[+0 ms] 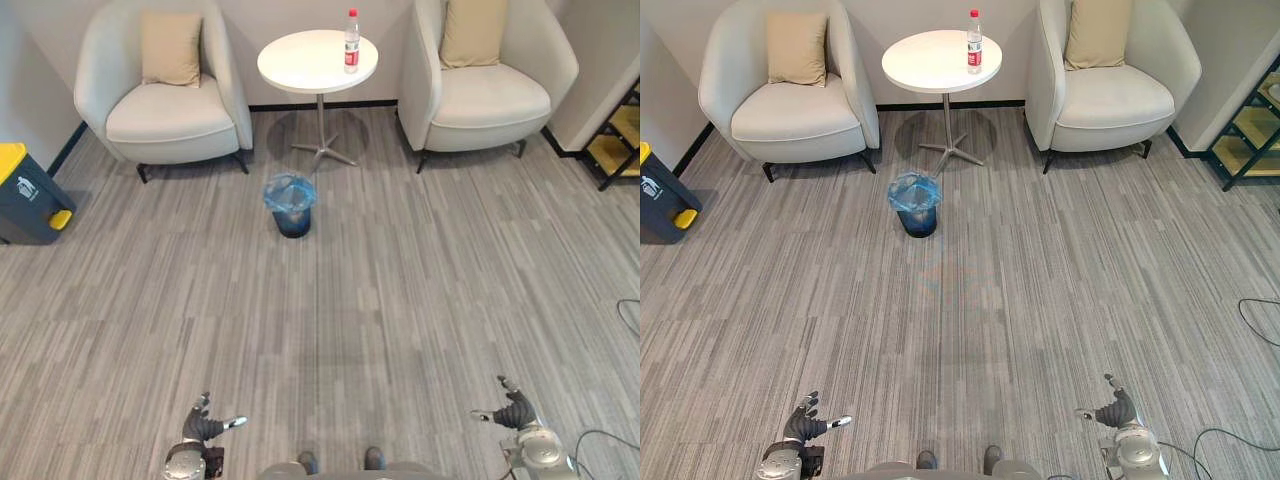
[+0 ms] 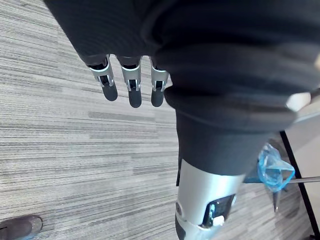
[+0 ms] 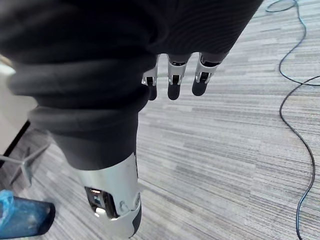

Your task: Gather rubbish on tea table into small bin, then transfer packed bag to large trash can.

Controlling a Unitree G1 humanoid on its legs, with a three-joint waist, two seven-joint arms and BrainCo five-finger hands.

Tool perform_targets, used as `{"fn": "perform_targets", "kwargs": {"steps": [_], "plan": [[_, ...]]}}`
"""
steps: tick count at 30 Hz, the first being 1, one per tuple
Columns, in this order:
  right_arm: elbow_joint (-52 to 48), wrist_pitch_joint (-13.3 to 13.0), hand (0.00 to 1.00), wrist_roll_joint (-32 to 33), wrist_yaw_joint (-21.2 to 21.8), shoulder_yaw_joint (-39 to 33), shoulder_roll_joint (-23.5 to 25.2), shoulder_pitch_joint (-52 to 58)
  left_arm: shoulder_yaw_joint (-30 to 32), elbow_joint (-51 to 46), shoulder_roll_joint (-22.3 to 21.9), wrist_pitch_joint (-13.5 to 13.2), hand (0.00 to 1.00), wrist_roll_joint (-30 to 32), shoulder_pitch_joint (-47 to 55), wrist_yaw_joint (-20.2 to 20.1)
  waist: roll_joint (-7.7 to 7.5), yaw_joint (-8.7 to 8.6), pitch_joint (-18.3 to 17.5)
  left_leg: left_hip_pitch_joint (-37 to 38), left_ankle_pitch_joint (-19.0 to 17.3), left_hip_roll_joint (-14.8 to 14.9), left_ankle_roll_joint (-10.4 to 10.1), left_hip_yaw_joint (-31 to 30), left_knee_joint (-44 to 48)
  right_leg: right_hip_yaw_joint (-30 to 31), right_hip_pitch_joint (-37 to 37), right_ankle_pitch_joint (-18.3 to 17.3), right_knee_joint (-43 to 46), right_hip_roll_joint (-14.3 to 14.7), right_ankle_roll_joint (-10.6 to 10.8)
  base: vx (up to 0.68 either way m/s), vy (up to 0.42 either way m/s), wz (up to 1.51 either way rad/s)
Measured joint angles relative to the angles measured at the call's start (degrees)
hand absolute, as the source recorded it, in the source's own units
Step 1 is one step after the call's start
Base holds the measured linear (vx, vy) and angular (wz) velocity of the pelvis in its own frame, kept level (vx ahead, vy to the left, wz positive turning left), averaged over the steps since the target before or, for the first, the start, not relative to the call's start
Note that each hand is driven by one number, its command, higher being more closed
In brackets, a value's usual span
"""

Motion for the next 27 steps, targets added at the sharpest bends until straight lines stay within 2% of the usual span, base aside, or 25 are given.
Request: {"fn": "perform_targets", "kwargs": {"steps": [2, 13, 21, 25, 27], "plan": [[0.0, 0.0, 0.0, -0.1, 0.0, 0.2, 0.0, 0.2, -0.8, -0.1, 0.0, 0.0, 0.0, 0.0, 0.0, 0.0, 0.34, -0.02, -0.2, -0.2, -0.1, 0.0, 0.2, 0.0, 0.0, 0.0, -0.2, 0.3, -0.1, 0.0, -0.5, 0.0, 0.0, 0.0], [0.1, 0.2, 0.0, 0.1, -0.4, 1.7, 0.2, 0.2, -1.3, -0.1, 0.0, 0.0, 0.0, 0.0, 0.1, 0.0, 0.07, -0.06, -0.2, -0.4, -0.4, 0.2, 0.7, 0.6, -0.2, 0.2, -0.5, 0.8, -0.3, 0.3, -0.7, -0.02, 0.001, -0.01], [0.1, 0.8, 0.0, 2.8, -0.9, -0.9, 3.4, -1.0, -1.1, -1.0, -0.4, 0.3, 0.0, -1.2, 0.9, 0.0, -0.17, 0.05, -0.2, -1.8, -0.7, 0.5, 0.7, 1.4, -0.3, 1.0, -2.4, 1.0, -0.3, 0.8, -0.7, 0.01, -0.004, -0.08], [0.1, 1.6, 0.0, 5.3, -1.9, -3.1, 4.7, -3.5, -0.4, -2.9, -1.3, 0.5, 0.0, -1.3, 1.1, 0.2, -0.18, 0.37, -0.1, -4.7, -2.9, 1.0, 1.3, 3.2, 2.6, 3.2, -5.7, 0.5, 1.5, 1.2, -0.3, 0.02, 0.011, -0.24], [0.1, 2.0, 0.0, 7.0, -2.4, -3.6, 4.8, -5.1, -0.1, -4.4, -1.8, 0.8, 0.0, -1.7, 1.5, 0.3, -0.1, 0.34, 0.0, -6.0, -4.7, 1.1, 1.9, 4.9, 4.7, 4.2, -8.7, -2.1, 6.6, 1.1, 0.5, 0.05, 0.026, -0.38]]}}
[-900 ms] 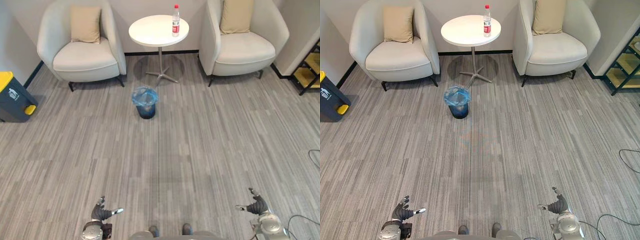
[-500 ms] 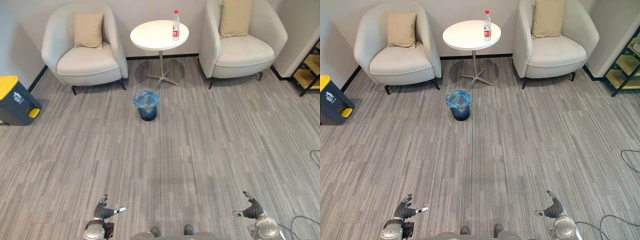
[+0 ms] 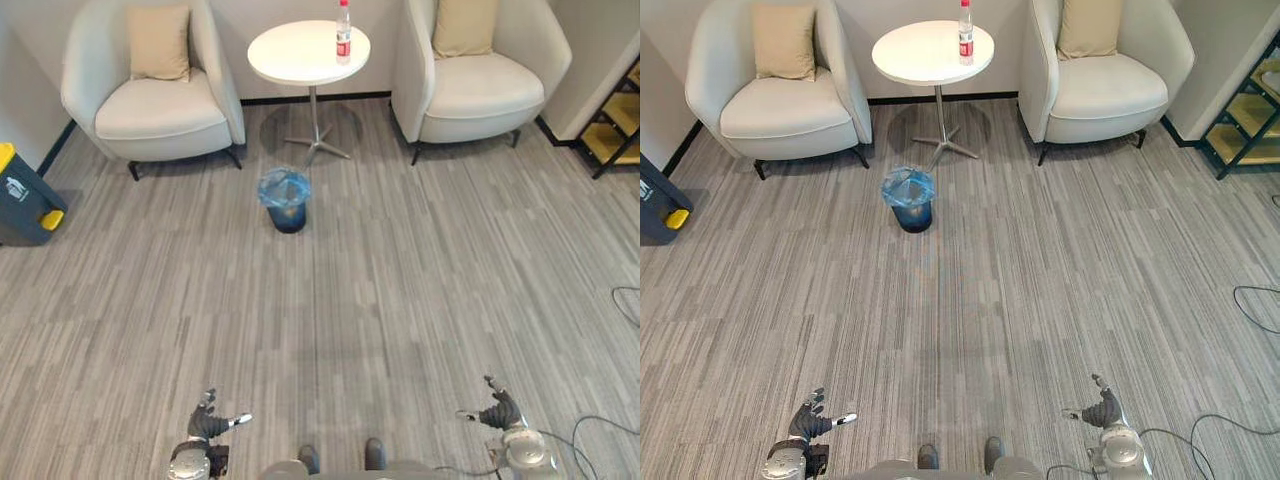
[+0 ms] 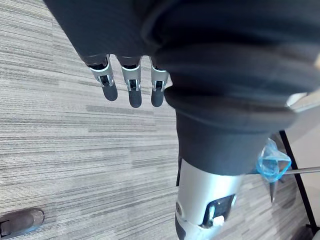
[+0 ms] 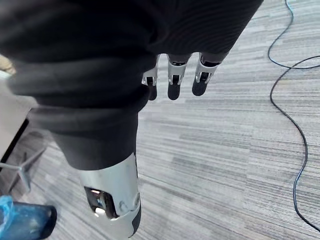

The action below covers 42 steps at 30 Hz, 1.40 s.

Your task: Gather rubbish on tea table into small bin, then transfer packed bag to large trash can.

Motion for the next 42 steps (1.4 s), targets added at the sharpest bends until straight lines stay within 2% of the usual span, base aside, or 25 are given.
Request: {"fn": "perform_targets", "kwargs": {"steps": [3, 5, 9, 12, 13, 14, 17, 18, 19, 21, 23, 25, 27, 28, 29, 30, 32, 33, 34, 35, 37, 38, 39, 41, 42], "plan": [[0.0, 0.7, 0.0, 1.1, -0.7, -2.1, 1.0, -0.2, 0.0, -1.9, -0.2, 0.0, 0.0, -0.7, -0.5, 0.0, 0.05, -0.2, 0.9, -0.4, -3.8, -0.4, 0.8, 0.8, 3.7, -1.7, -5.2, -5.0, 12.6, -1.4, 4.5, 0.08, 0.043, -0.21], [0.0, 1.0, 0.0, 2.3, -0.9, -2.2, 1.9, -0.7, 0.0, -3.0, 0.3, 0.1, 0.0, -0.7, -1.6, 0.3, -0.01, -0.41, 3.0, 1.7, -6.1, -0.6, 2.3, 0.5, 4.4, -7.4, -11.0, -6.9, 26.0, -3.7, 5.2, 0.12, 0.032, -0.07], [0.0, 1.1, 0.0, 2.6, -1.0, -1.9, 2.1, -1.0, -0.1, -3.0, 0.7, 0.6, 0.0, -1.2, -3.1, 1.3, -0.03, -2.02, 5.1, 5.8, -8.1, 0.6, 1.2, 0.7, 3.3, -14.2, -16.8, -7.5, 20.3, -6.6, 3.5, 0.27, -0.007, 0.04], [0.0, 1.2, 0.0, 2.6, -1.7, -2.0, 2.0, -1.3, -0.1, -2.9, 0.6, 0.6, 0.0, -1.8, -5.1, 2.4, 0.33, -4.1, 6.6, 10.1, -9.2, 2.9, -1.6, -1.0, 1.0, -14.9, -19.4, 5.9, 10.3, -5.5, 1.3, 0.46, -0.121, 0.31], [-0.1, 1.3, 0.0, 2.6, -1.7, -2.0, 1.9, -1.2, -0.1, -2.8, 0.5, 0.6, 0.0, -1.8, -5.2, 2.4, 0.4, -4.21, 6.6, 10.4, -9.2, 3.3, -1.9, -1.5, 1.0, -15.0, -19.4, 6.4, 11.5, -5.1, -1.7, 0.55, -0.194, 0.19], [-0.3, 1.4, 0.0, 2.6, -1.8, -2.4, 2.1, -1.5, -0.1, -2.6, 0.5, 0.6, 0.0, -1.8, -6.4, 2.4, 0.63, -3.72, 6.6, 9.7, -8.4, 4.3, -3.6, -2.5, 2.9, -15.4, -20.9, 2.5, 16.7, -5.0, -2.7, 0.54, -0.241, 0.14], [-0.6, 1.4, 0.0, 2.7, -1.7, -2.0, 2.7, -1.2, -0.7, -2.7, -0.3, 0.6, 0.0, -1.8, -6.9, 2.3, 1.07, -4.34, 7.0, 3.7, -5.5, 7.3, -5.9, -4.7, 24.7, -17.3, -15.9, -5.3, 20.6, -4.6, -4.0, 0.55, -0.267, 0.22], [-1.1, 1.3, 0.0, 2.8, -1.8, -1.1, 3.3, -0.5, -0.7, -3.5, -1.1, 0.6, 0.0, -1.8, -6.2, 2.2, 1.24, -3.73, 7.3, -2.5, -1.4, 10.3, -4.4, -5.7, 41.8, -17.7, -10.5, -7.1, 18.4, -2.9, -4.7, 0.67, -0.297, 0.09], [-2.8, 1.3, 0.0, 3.1, -1.7, -0.6, 4.3, 0.0, -0.8, -4.9, -1.6, 0.6, 0.0, -1.8, -5.2, 2.2, 1.01, -2.64, 7.9, -7.8, -2.4, 12.7, -3.3, -5.6, 54.9, -17.6, -5.3, -8.0, 16.0, -1.5, -5.6, 0.53, -0.224, -0.1], [-5.0, 0.9, 0.0, 4.4, -1.8, 0.8, 5.4, 0.3, -1.3, -6.0, -1.8, 0.9, 0.0, -1.8, -4.4, 2.2, -0.47, -0.8, 8.6, -15.7, -3.4, 12.6, -1.7, -4.3, 61.6, -16.8, 1.4, -8.7, 11.2, -1.1, -5.8, 0.5, -0.149, -0.15], [-5.8, 0.6, 0.0, 4.6, -1.8, 0.8, 5.6, 0.2, -1.8, -7.1, -1.9, 1.1, 0.0, -1.8, -3.9, 2.2, -1.36, 0.2, 9.1, -22.5, -3.9, 11.3, -1.0, -1.6, 56.7, -16.5, 7.2, -8.8, 5.3, -1.2, -5.5, 0.6, -0.118, -0.03], [-4.3, 0.8, 0.0, 5.0, -1.8, 0.8, 4.8, -1.0, -1.7, -7.6, -2.2, 1.2, 0.0, -1.7, -3.3, 2.2, -1.67, 2.48, 9.4, -27.1, -3.4, 6.9, -1.6, 0.4, 38.4, -14.9, 13.1, -9.4, 0.0, -1.7, -4.6, 0.59, -0.013, -0.27], [-3.3, 0.8, 0.0, 5.1, -1.8, 0.8, 4.1, -1.5, -1.6, -7.7, -2.5, 1.2, 0.0, -1.7, -2.4, 2.3, -1.75, 3.7, 9.4, -27.1, -0.2, 3.6, -4.5, 0.4, 22.4, -13.2, 16.2, -9.9, -2.7, -2.4, -3.6, 0.59, 0.08, -0.6], [-2.1, 0.9, 0.0, 5.0, -2.0, 0.3, 3.6, -2.0, -1.2, -8.0, -3.2, 1.2, 0.0, -1.7, -1.4, 2.4, -0.76, 5.03, 9.0, -26.2, 3.7, 2.4, -4.1, 0.5, 9.1, -10.9, 19.2, -10.9, -4.9, -1.8, -2.1, 0.62, 0.139, -0.7], [-2.0, 0.9, 0.0, 5.0, -2.0, 0.3, 3.3, -2.0, -1.1, -7.9, -3.3, 1.3, 0.0, -1.7, -1.0, 2.4, -0.01, 5.39, 8.7, -26.2, 4.0, 2.4, -3.1, 0.6, 7.1, -9.8, 20.3, -11.9, -4.8, -1.5, -1.0, 0.66, 0.211, -0.84], [-1.0, 1.0, 0.0, 5.0, -2.1, 0.4, 3.8, -2.1, -0.4, -7.7, -3.2, 1.5, 0.0, -1.7, -0.7, 2.4, -0.91, 5.98, 8.2, -26.6, 10.3, 1.6, 1.3, -0.1, 10.5, -8.3, 21.3, -14.4, -2.4, -2.5, -0.1, 0.66, 0.215, -0.47], [1.1, 1.1, 0.0, 4.8, -2.1, 0.4, 4.6, -1.8, -0.1, -7.7, -3.4, 1.6, 0.0, -1.7, -0.6, 2.4, -4.24, 5.51, 7.2, -26.3, 7.8, -0.5, 5.0, 0.6, 16.9, -6.6, 15.2, -15.2, 16.7, -6.7, 2.0, 0.77, 0.216, -0.12], [1.8, 1.2, 0.0, 4.8, -2.1, 0.3, 4.9, -1.7, -0.1, -7.4, -3.3, 1.6, 0.0, -1.7, -0.7, 2.4, -5.29, 4.98, 7.1, -25.2, 5.8, -1.6, 5.2, 0.8, 17.8, -5.9, 12.6, -13.1, 24.5, -8.0, 5.2, 0.75, 0.171, 0.34], [2.8, 1.2, 0.0, 4.7, -2.1, 0.2, 5.3, -1.8, -0.2, -6.4, -2.9, 1.8, 0.0, -1.7, -1.2, 2.4, -6.26, 3.13, 7.1, -22.4, 2.6, -3.6, 6.1, -0.6, 19.0, -4.5, 7.7, -6.0, 38.7, -9.5, 13.5, 0.72, 0.123, 0.5], [3.4, 1.4, 0.0, 4.5, -2.1, 0.3, 5.5, -1.9, -0.7, -5.6, -2.5, 2.3, 0.0, -1.7, -2.1, 2.6, -6.37, 2.48, 7.2, -18.7, 0.4, -4.4, 6.5, -1.0, 18.9, -4.2, 2.5, -6.9, 49.8, -10.5, 12.6, 0.71, 0.11, 0.43], [3.5, 1.6, 0.0, 4.5, -2.1, 0.5, 5.6, -2.1, -1.0, -5.6, -2.5, 2.2, 0.0, -1.8, -2.2, 3.3, -5.55, 2.36, 7.4, -12.0, -1.5, -4.5, 6.6, -1.4, 16.2, -6.7, -2.1, -9.3, 53.4, -11.5, 8.1, 0.61, 0.074, 0.16], [3.4, 1.4, 0.0, 4.6, -2.1, 0.7, 5.5, -2.1, -1.7, -5.7, -2.4, 2.1, 0.0, -1.8, -2.8, 3.9, -4.02, 1.27, 7.2, -5.9, -2.4, -4.1, 6.3, -3.6, 12.1, -10.7, -6.1, -11.3, 49.0, -11.5, 4.4, 0.78, 0.055, 0.32], [3.2, 1.4, 0.0, 4.6, -2.1, 0.7, 5.5, -2.1, -1.8, -5.7, -2.3, 2.0, 0.0, -1.8, -3.2, 3.9, -3.62, 1.02, 7.1, -3.9, -2.5, -3.9, 6.2, -4.4, 10.7, -11.6, -8.0, -11.8, 46.2, -11.1, 3.8, 0.87, 0.0, 0.64], [3.2, 1.3, 0.0, 4.8, -2.1, 0.7, 5.4, -2.6, -1.7, -5.1, -2.1, 1.8, 0.0, -1.8, -5.1, 3.9, -2.55, -0.38, 7.8, 0.6, -2.8, -2.9, 5.7, -7.3, 7.5, -11.3, -12.2, -11.5, 31.6, -8.8, 4.1, 0.6, -0.101, 0.76], [2.9, 1.3, 0.0, 5.3, -2.1, 0.5, 5.3, -2.7, -1.7, -4.7, -2.1, 1.7, 0.0, -1.8, -6.0, 3.9, -2.62, -0.99, 7.8, 2.5, -3.2, -2.6, 5.0, -8.9, 6.7, -8.3, -13.4, -8.1, 18.5, -7.8, 5.2, 0.59, -0.182, 1.1]]}}
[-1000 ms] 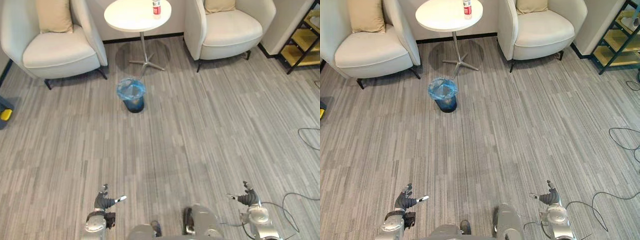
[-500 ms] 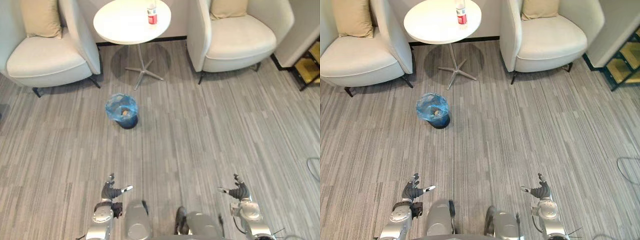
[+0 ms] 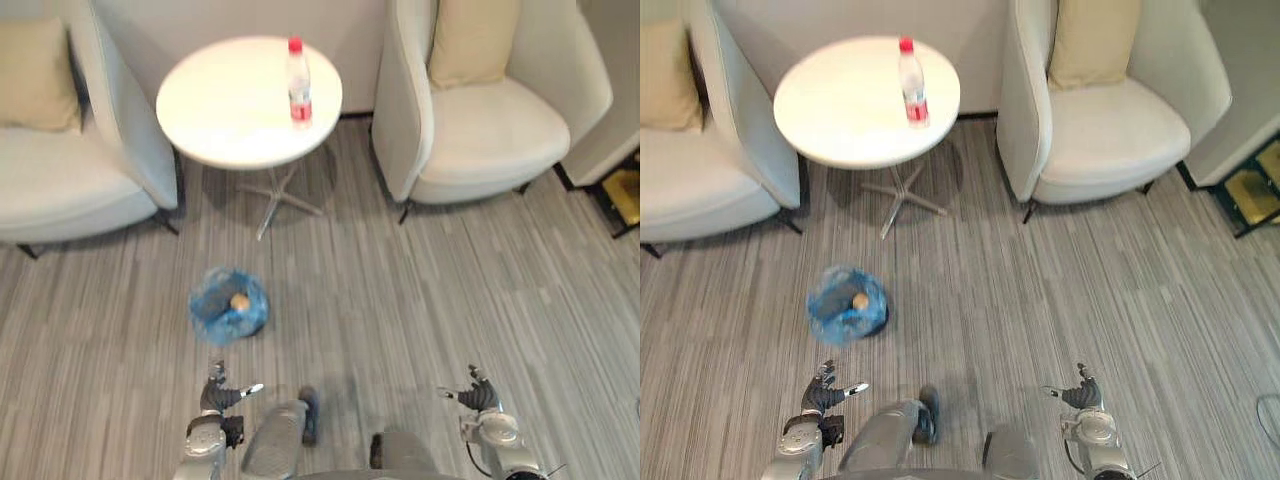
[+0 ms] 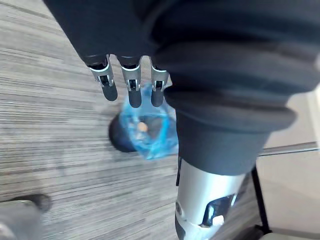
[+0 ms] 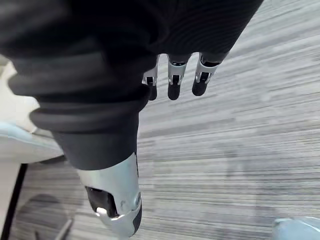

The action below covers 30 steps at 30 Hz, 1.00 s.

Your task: Gather rubbish on tea table into small bin, then transfer packed bag to large trash can.

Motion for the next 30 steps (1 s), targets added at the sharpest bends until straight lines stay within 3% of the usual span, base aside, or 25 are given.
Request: {"fn": "perform_targets", "kwargs": {"steps": [1, 2, 3, 4, 5, 6, 7, 8, 9, 10, 12, 13, 15, 16, 17, 18, 19, 21, 24, 26, 27, 30], "plan": [[-0.4, 0.0, 0.0, 0.7, 0.0, -0.3, 0.0, 0.5, 0.1, 0.1, 0.1, 0.0, 0.0, 0.0, -0.3, 0.0, -0.19, -0.7, 0.1, 1.9, -2.0, 0.4, -2.1, -1.6, 0.0, 3.2, -0.4, 6.2, -11.7, 0.5, 0.4, 0.59, -0.206, 1.15], [-0.4, 0.1, 0.0, 1.2, 0.0, -0.4, 0.0, 0.9, 0.2, 0.2, 0.1, 0.0, 0.0, 0.0, -0.3, 0.1, -0.25, -0.91, 0.1, 3.1, -3.4, 0.7, -3.1, -2.3, 0.1, 4.5, -0.5, 10.5, -14.2, 0.5, 1.0, 0.61, -0.28, 1.09], [-0.4, 0.2, 0.0, 1.4, 0.0, -0.4, 0.0, 1.8, 0.2, 0.9, 0.0, 0.0, 0.0, 0.0, -0.2, 0.6, -0.3, -0.94, 0.0, 5.0, -5.9, 1.8, -4.7, -4.4, 0.8, 5.2, 0.4, 18.6, -13.6, 0.8, -0.5, 0.63, -0.313, 0.56], [-1.0, 0.5, 0.0, 1.4, 0.0, -0.4, -0.3, 1.2, 0.5, 2.0, -0.8, 0.1, 0.0, 0.0, -0.1, 0.8, 1.25, 0.12, -0.5, 4.5, -6.2, 4.0, -5.8, -5.1, 3.2, 4.4, -0.8, 14.7, -8.9, 2.7, -2.8, 0.62, -0.322, 0.38], [-1.6, 0.4, 0.0, 1.5, -0.1, -0.5, 0.0, 0.9, 0.6, 2.3, -0.8, 0.1, 0.0, 0.0, 0.0, 0.8, 1.23, 0.56, -0.5, 3.5, -5.9, 4.4, -6.2, -5.4, 5.7, 3.7, -1.5, 12.7, -6.3, 2.7, -3.3, 0.57, -0.314, 0.29], [-2.3, 0.3, 0.0, 1.6, 0.0, -0.6, 0.3, 0.9, 0.8, 2.9, -1.2, 0.2, 0.0, 0.0, 0.0, 0.8, 1.52, 0.3, -0.3, 0.7, -4.7, 5.4, -7.9, -5.7, 14.2, 1.6, -0.5, 9.6, -3.5, 2.8, -4.8, 0.53, -0.313, 0.64], [-3.1, 0.4, 0.0, 1.9, 0.0, -0.5, 0.7, 1.6, 1.8, 2.9, -2.4, 0.4, 0.0, 0.0, 0.2, 0.8, 2.23, 0.17, 0.0, -3.6, -0.8, 7.2, -9.1, -5.2, 26.7, -0.3, 3.4, 7.7, -3.7, 3.7, -6.1, 0.51, -0.311, 0.71], [-3.8, 0.4, 0.0, 1.9, 0.0, -0.3, 1.0, 2.2, 2.2, 2.8, -2.9, 0.4, 0.0, 0.0, 0.6, 0.8, 2.27, 0.55, 0.2, -6.5, 0.9, 9.2, -8.9, -4.0, 33.2, -0.9, 5.8, 7.1, -4.6, 4.3, -6.7, 0.49, -0.274, 0.46], [-5.7, 0.4, 0.0, 2.0, -0.1, -0.2, 2.1, 2.8, 2.3, 2.4, -3.3, 0.4, 0.0, 0.0, 1.4, 0.8, 2.14, 1.28, 0.2, -10.0, 0.1, 12.2, -7.9, -0.2, 42.1, -1.2, 10.5, 6.5, -6.7, 5.7, -7.7, 0.53, -0.273, 0.19], [-8.2, 0.0, 0.0, 2.7, -0.1, -0.3, 3.1, 3.2, 2.2, 2.2, -3.6, 0.4, 0.0, -0.3, 1.9, 0.7, 1.49, 2.27, 0.4, -13.1, -1.0, 12.6, -6.9, 2.3, 44.8, -2.0, 14.3, 5.9, -9.1, 5.7, -8.5, 0.44, -0.216, 0.1], [-9.8, -0.7, 0.0, 3.7, -0.8, -0.4, 3.4, 3.3, 2.1, 1.7, -4.2, 0.4, 0.0, -1.3, 2.0, 0.7, 0.7, 3.02, 0.1, -17.3, -1.8, 11.1, -5.6, 4.9, 39.8, -2.3, 18.3, 5.0, -12.8, 5.4, -8.3, 0.35, -0.122, 0.06], [-9.7, -0.8, 0.0, 3.7, -0.9, -1.0, 3.4, 2.9, 2.1, 1.7, -4.4, 0.4, 0.0, -1.6, 1.9, 0.7, 1.11, 3.84, 0.2, -18.6, -1.8, 10.1, -5.6, 5.7, 34.1, -2.5, 19.5, 5.0, -13.8, 5.5, -8.3, 0.42, -0.066, 0.02], [-9.1, -0.7, 0.0, 3.7, -1.0, -2.3, 3.4, 2.7, 2.2, 1.7, -4.7, 0.4, 0.0, -1.8, 1.9, 0.8, 1.69, 3.93, 0.1, -18.9, -0.1, 7.5, -7.6, 6.6, 18.2, -3.4, 21.8, 4.4, -15.7, 5.4, -7.4, 0.38, 0.025, 0.12], [-8.9, -0.6, 0.0, 3.7, -1.2, -3.0, 2.9, 3.2, 2.2, 1.7, -5.0, 0.4, 0.0, -1.8, 2.6, 0.8, 2.93, 3.94, -0.1, -18.0, 7.0, 6.7, -7.6, 8.3, 6.7, -3.8, 23.8, 2.7, -16.0, 6.3, -6.2, 0.36, 0.083, 0.15], [-8.8, -0.5, 0.0, 3.7, -1.3, -2.9, 2.6, 3.6, 2.3, 1.7, -5.2, 0.4, 0.0, -1.7, 3.1, 0.8, 3.75, 3.99, -0.2, -17.7, 12.7, 6.6, -5.6, 8.3, 5.6, -3.7, 24.5, 1.4, -15.5, 6.8, -5.7, 0.43, 0.113, 0.08], [-7.6, -0.2, 0.0, 3.7, -1.4, -2.9, 3.0, 3.5, 2.5, 2.1, -4.7, 0.5, 0.0, -1.7, 3.2, 0.8, 2.43, 4.11, 0.0, -17.2, 12.4, 6.0, -2.0, 8.5, 6.8, -3.0, 24.9, -0.7, -14.0, 5.8, -5.1, 0.36, 0.091, 0.16], [-7.7, -0.1, 0.0, 3.6, -1.7, -2.8, 3.3, 3.7, 2.8, 2.0, -4.5, 0.5, 0.0, -1.7, 3.5, 0.8, 0.43, 4.0, -0.9, -16.7, 10.3, 3.4, -1.6, 8.5, 6.9, -3.0, 24.7, -2.9, -11.4, 3.3, -3.9, 0.35, 0.078, 0.21], [-7.8, -0.1, 0.0, 3.5, -2.1, -2.9, 3.1, 3.7, 2.8, 2.1, -4.6, 0.5, 0.0, -1.7, 3.7, 0.8, -0.48, 3.99, -1.1, -16.4, 7.3, 1.6, -1.3, 8.8, 8.1, -2.3, 23.3, -5.1, -6.2, 1.2, -2.0, 0.32, 0.079, 0.14], [-8.0, -0.1, 0.0, 1.6, -2.1, -2.1, 3.0, 3.0, 2.7, 2.1, -3.7, 0.6, 0.0, -1.7, 4.5, 0.9, -0.53, 3.8, -1.0, -12.3, 3.8, -0.3, -0.1, 8.3, 8.0, 1.4, 15.1, -1.2, 16.0, -1.4, 5.7, 0.32, 0.08, 0.15], [-9.2, -0.1, 0.0, 1.1, -2.0, -1.6, 3.1, 3.7, 2.3, 2.1, -2.1, 0.7, 0.0, -1.6, 4.3, 1.1, -0.59, 3.59, -1.1, -9.7, 2.9, -0.9, 0.4, 6.5, 7.9, 3.0, 12.6, -2.9, 20.4, -1.5, 3.4, 0.27, 0.01, 0.51], [-11.6, -0.1, 0.0, 1.0, -2.0, -1.4, 2.9, 3.9, 2.4, 1.8, -1.5, 0.6, 0.0, -1.5, 4.1, 1.2, -0.66, 3.28, -1.2, -8.7, 2.9, -1.0, 0.4, 5.5, 7.7, 3.5, 10.9, -3.9, 18.6, -1.3, 1.9, 0.26, -0.04, 0.63], [-15.9, -0.7, 0.0, 0.0, -1.9, -1.3, 1.9, 3.0, 2.8, 1.8, -0.8, 0.3, 0.0, -1.5, 4.0, 1.4, -0.79, 2.12, -1.3, -8.3, 3.3, -1.5, -0.3, 1.8, 6.9, 8.6, 7.6, -3.6, 5.9, 0.7, 0.7, 0.25, -0.097, 0.71]]}}
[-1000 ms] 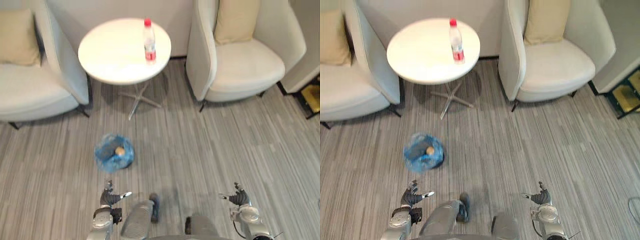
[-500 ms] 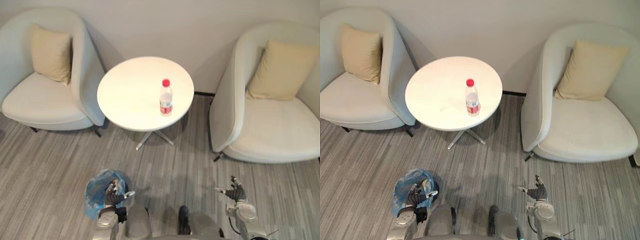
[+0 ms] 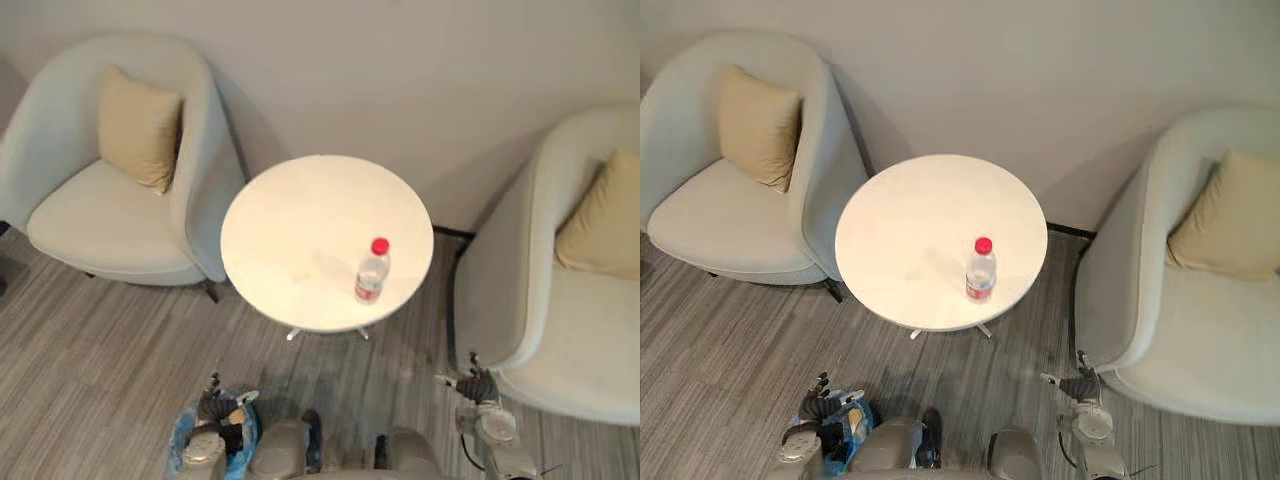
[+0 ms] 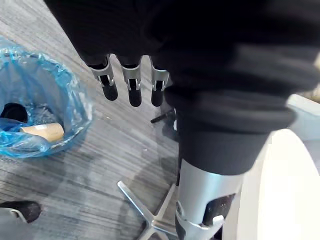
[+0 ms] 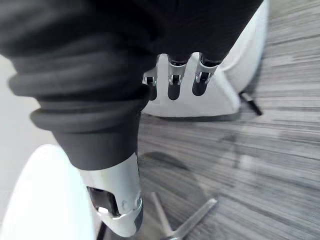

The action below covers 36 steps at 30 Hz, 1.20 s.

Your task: Gather rubbish on tea table into small bin, then transfer packed bag to large trash can.

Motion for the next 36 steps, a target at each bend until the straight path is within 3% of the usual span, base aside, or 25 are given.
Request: {"fn": "perform_targets", "kwargs": {"steps": [1, 2, 4, 7, 15, 22, 30, 31, 36], "plan": [[-1.5, -0.1, 0.0, -0.9, 0.0, 0.1, -0.5, 0.5, 0.0, 0.1, 0.0, 0.0, 0.0, 0.1, 0.1, 0.0, -0.92, 0.26, -0.4, 0.0, -0.1, -1.0, -0.4, -0.7, 0.0, 1.2, 0.3, 4.3, -8.1, -0.5, -1.4, 0.23, -0.14, 0.78], [-1.9, -0.1, 0.0, -1.0, 0.1, 0.4, -0.8, 0.6, 0.0, 0.5, -0.2, 0.0, 0.0, 0.3, 0.2, 0.0, -1.18, 0.25, -0.6, 0.2, -0.5, -1.5, -1.2, -1.5, 0.1, 1.3, 0.3, 8.3, -9.1, -1.1, -1.2, 0.26, -0.208, 0.67], [-4.5, -0.2, 0.0, -2.9, 1.2, 3.3, -2.4, 0.6, -0.2, 1.1, -1.5, 0.0, 0.0, 0.5, 1.1, -0.2, 0.92, 0.5, -1.8, 0.8, -0.2, 0.4, -2.6, -3.5, -1.8, -1.0, 2.4, 9.1, -12.5, 0.3, -2.6, 0.22, -0.216, 0.33], [-9.3, -1.2, 0.0, -4.8, 2.6, 6.5, -2.7, 0.6, -0.2, 1.7, -1.6, 0.0, 0.0, 0.7, 1.7, -0.5, 1.9, 0.4, -2.4, 1.1, 1.3, 2.1, -5.0, -4.7, -5.9, -2.5, 3.2, 11.1, -16.6, 2.1, -3.9, 0.1, -0.144, 0.08], [-12.5, -2.4, 0.0, -6.7, 3.6, 8.8, -3.0, 1.3, -0.9, 4.4, -2.0, -0.3, 0.0, 2.8, 1.7, -0.6, 2.3, 0.32, -2.7, 3.0, 3.7, 2.3, -5.9, -7.5, -10.1, -5.0, 5.9, 11.9, -20.0, 2.3, -4.4, 0.01, -0.049, 0.17], [-14.6, -2.6, 0.0, -7.2, 3.4, 11.2, -2.9, -1.6, -2.7, 5.4, -1.9, -0.4, 0.0, 2.8, 2.4, -0.8, 3.63, 1.77, -2.8, 2.3, 6.9, 1.8, -6.3, -10.8, -13.2, -8.3, 6.4, 13.2, -22.1, 1.7, -4.4, -0.06, -0.014, 0.25], [-14.4, -2.6, 0.0, -6.4, 2.8, 13.4, -3.3, -7.3, -3.0, 7.0, -1.9, -0.4, 0.0, 2.8, 2.9, -1.8, 5.11, 1.92, -2.5, 1.4, 8.5, 1.6, -6.9, -13.2, -15.0, -11.1, 5.9, 13.1, -22.3, 1.2, -4.3, -0.05, -0.015, 0.2], [-14.3, -2.7, 1.0, -6.1, 2.2, 14.1, -3.2, -8.4, -3.2, 7.0, -1.9, -0.5, 0.0, 2.8, 2.8, -1.8, 5.23, 1.96, -2.4, 1.0, 8.5, 1.5, -6.9, -13.2, -15.0, -11.1, 5.5, 13.1, -22.2, 1.2, -4.3, 0.0, 0.0, 0.0], [-9.7, -3.5, 1.0, -3.6, 1.5, 15.7, -3.3, -14.8, -4.7, 7.0, -2.0, -1.0, 0.0, 2.8, 2.3, -1.8, 5.79, 1.97, -1.8, -0.6, 9.2, 1.2, -6.6, -13.8, -14.8, -11.7, 4.2, 13.2, -22.0, 0.9, -4.4, 0.02, -0.004, 0.06]]}}
